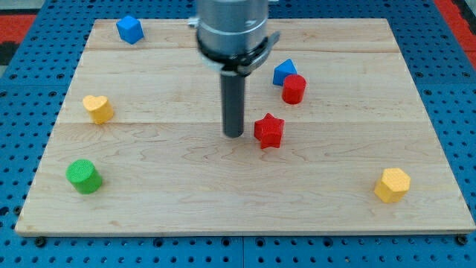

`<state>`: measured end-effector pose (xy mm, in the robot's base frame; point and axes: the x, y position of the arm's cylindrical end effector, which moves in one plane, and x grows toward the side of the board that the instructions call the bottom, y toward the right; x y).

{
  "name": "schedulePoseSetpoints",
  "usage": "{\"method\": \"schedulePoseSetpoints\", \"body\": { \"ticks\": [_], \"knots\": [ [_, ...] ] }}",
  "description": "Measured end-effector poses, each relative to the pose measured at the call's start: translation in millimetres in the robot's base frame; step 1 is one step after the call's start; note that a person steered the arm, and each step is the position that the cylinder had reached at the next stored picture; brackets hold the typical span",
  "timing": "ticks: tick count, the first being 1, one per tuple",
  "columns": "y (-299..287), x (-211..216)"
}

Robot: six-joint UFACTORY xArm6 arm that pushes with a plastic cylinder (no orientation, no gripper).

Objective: Push the red star into the red circle

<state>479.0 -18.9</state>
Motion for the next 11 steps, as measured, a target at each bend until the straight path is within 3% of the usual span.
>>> {"method": "schedulePoseSetpoints", "body": {
  "ticks": [1,2,3,4,5,7,8,9,10,11],
  "knots": [
    [9.8,36.4],
    [53.5,35.1],
    [81.4,6.2],
    [87.5,-68.0],
    [95.4,-33.3],
    [-17.8,-22.4],
    [9.9,-64.0],
    [75.9,-76.1],
    [17.3,-47.1],
    [42.5,-9.9]
  ]
}}
